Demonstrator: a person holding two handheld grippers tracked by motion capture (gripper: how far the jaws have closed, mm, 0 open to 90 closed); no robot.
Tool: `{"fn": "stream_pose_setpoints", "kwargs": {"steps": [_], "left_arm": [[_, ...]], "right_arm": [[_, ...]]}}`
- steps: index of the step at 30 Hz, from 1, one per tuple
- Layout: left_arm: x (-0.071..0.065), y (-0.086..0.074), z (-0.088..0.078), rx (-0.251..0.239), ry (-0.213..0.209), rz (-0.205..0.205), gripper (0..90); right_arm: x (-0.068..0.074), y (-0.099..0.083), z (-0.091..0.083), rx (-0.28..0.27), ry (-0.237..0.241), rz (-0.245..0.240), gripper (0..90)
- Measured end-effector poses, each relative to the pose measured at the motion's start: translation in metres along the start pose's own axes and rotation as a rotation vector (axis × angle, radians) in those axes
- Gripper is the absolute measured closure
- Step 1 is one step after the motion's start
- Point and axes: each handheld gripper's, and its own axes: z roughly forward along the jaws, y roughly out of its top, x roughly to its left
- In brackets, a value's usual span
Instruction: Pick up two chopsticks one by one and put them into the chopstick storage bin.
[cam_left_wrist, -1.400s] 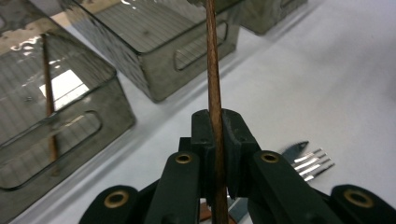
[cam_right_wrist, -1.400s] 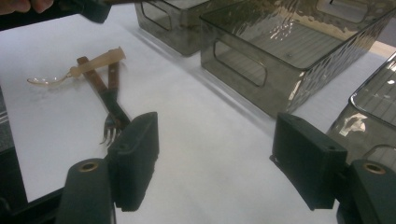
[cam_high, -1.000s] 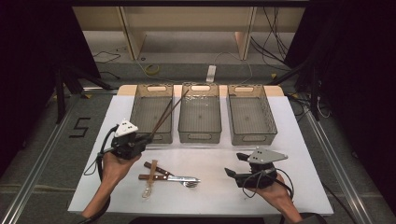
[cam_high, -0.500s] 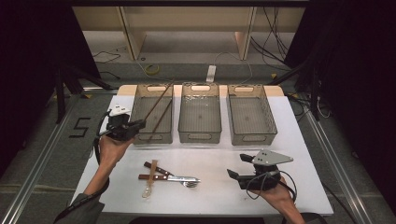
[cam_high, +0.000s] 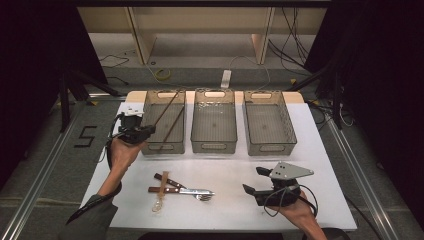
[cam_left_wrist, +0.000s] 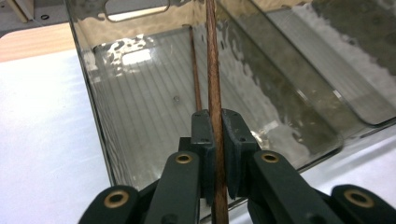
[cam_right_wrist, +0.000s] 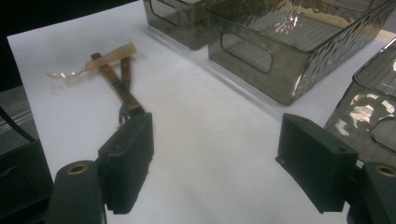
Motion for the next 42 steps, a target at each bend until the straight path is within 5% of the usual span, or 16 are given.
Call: {"fn": "stream_pose_setpoints", "kwargs": {"steps": [20,25,28,36,42], "left_arm": [[0.007,0.005,0.02,0.069,0.025,-0.018,82.0],[0.01,0.005,0.017,0.051,0.003,-0.062,58.4],[0.006,0.005,0.008,0.054,-0.027,-0.052,54.1],[-0.007,-0.005,-0.023,-0.005,-0.089,-0.108,34.8],[-0.016,-0.016,-0.032,0.035,-0.116,-0.083,29.3]], "right_arm": [[0.004,0.0,0.001,0.013,0.021,-0.014,27.7],[0.004,-0.001,0.0,0.01,0.024,-0.009,27.8],[0.004,-0.001,-0.001,0.01,0.024,-0.009,27.8],[0.004,0.0,-0.001,0.002,0.015,-0.003,27.7],[0.003,-0.001,-0.003,-0.01,0.001,0.001,27.7]]}}
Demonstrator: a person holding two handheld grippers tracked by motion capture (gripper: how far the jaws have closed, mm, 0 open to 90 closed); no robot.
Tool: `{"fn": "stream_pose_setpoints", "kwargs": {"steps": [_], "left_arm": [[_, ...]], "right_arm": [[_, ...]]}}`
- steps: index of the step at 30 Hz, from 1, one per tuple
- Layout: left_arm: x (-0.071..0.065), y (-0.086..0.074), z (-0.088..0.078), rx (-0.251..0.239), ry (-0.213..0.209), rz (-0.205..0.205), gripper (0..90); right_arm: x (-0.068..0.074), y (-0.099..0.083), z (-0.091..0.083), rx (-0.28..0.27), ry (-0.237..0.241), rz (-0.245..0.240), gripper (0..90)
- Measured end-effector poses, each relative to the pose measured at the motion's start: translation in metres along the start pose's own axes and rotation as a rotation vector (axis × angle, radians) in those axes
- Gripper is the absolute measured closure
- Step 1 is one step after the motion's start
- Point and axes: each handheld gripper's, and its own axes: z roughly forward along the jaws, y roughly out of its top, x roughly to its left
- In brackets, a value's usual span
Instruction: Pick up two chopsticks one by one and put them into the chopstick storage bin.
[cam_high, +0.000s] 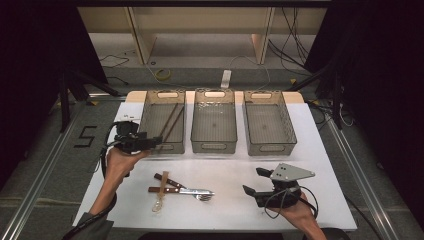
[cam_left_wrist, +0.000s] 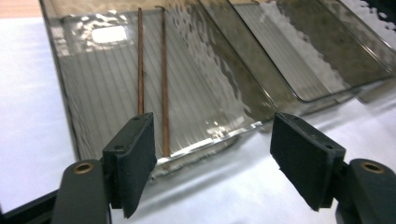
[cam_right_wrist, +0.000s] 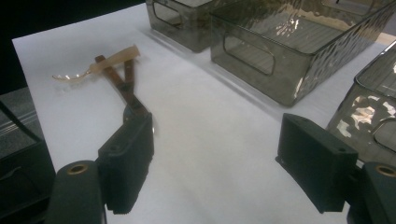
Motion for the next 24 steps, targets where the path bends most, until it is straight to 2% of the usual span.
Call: {"fn": "stream_pose_setpoints", "kwargs": {"steps": [8,24], "left_arm": [[-0.009,-0.012,0.0,0.059,-0.002,0.006,24.8],[-0.025,-0.024,-0.002,0.075,-0.025,0.031,20.1]], "right_arm": [[-0.002,-0.001,0.0,-0.001,-0.009,-0.006,27.7],[-0.004,-0.004,0.003,0.003,-0.013,0.002,27.7]]}}
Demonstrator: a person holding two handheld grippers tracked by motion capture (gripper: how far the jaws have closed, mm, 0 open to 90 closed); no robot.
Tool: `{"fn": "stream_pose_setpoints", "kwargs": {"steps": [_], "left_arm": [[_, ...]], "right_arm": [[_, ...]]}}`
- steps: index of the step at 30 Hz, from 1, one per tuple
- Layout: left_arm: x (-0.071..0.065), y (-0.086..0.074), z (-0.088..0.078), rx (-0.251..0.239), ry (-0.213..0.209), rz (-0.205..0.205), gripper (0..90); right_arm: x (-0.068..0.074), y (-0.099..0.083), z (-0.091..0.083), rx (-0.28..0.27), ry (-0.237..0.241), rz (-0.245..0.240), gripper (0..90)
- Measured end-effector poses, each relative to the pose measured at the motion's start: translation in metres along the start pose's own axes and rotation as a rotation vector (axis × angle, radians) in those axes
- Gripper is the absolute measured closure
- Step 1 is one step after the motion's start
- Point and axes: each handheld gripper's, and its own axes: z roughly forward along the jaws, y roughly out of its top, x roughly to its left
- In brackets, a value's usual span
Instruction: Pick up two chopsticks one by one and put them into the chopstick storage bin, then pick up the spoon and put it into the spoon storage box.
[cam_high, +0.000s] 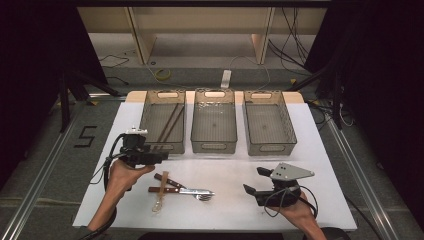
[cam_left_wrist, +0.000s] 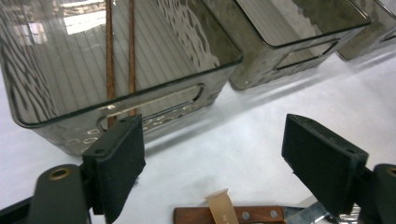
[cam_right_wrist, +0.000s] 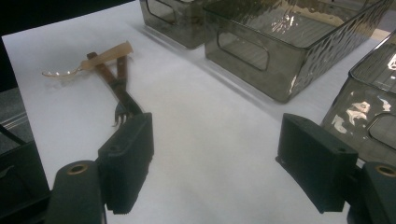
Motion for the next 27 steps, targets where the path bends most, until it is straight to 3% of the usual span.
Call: {"fn": "stream_pose_setpoints", "kwargs": {"steps": [14,21,27], "left_arm": [[-0.015,-0.013,-0.001,0.031,-0.009,0.022,16.5],[-0.021,-0.019,0.008,0.082,0.006,0.061,16.5],[-0.021,-0.024,0.008,0.102,0.02,0.06,16.6]], "right_arm": [[0.002,0.0,0.001,0.006,-0.003,-0.002,27.5],[0.002,0.0,0.0,0.003,0.0,-0.002,27.4],[0.002,0.0,0.001,0.005,-0.002,-0.006,27.2]]}}
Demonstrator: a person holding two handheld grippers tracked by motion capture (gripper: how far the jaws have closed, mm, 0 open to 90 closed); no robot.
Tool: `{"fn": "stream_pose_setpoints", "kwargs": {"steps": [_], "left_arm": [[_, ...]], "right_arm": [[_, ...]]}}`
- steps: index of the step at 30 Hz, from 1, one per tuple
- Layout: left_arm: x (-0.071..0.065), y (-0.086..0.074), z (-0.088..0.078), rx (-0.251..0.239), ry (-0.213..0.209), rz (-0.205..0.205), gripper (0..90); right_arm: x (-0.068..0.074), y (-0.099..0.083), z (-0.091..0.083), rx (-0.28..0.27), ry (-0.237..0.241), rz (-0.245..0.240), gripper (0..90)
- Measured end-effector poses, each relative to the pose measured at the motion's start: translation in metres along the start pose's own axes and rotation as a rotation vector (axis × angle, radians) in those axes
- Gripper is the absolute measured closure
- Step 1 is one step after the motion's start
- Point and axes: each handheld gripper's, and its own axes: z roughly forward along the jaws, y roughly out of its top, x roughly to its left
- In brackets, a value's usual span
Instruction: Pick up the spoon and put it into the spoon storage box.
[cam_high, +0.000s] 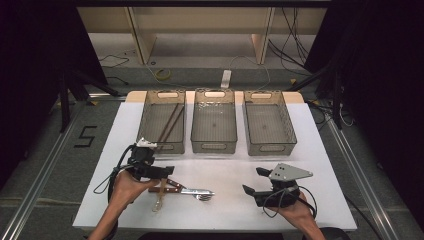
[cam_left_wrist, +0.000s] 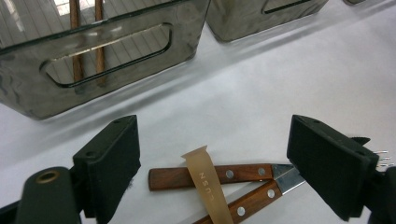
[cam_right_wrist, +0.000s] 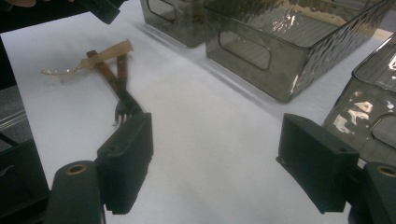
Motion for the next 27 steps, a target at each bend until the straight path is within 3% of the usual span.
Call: {"fn": "stream_pose_setpoints", "kwargs": {"steps": [4,9,27], "left_arm": [[-0.002,-0.003,0.002,0.025,0.0,-0.006,17.6],[-0.005,-0.005,0.005,0.073,0.012,0.018,19.9],[-0.012,-0.017,0.01,0.145,0.025,0.063,43.0]], "right_arm": [[0.0,0.0,0.0,0.001,-0.001,0.003,27.2],[0.0,0.0,0.0,0.006,0.002,-0.007,27.2],[0.005,0.0,0.001,0.021,-0.001,-0.027,27.2]]}}
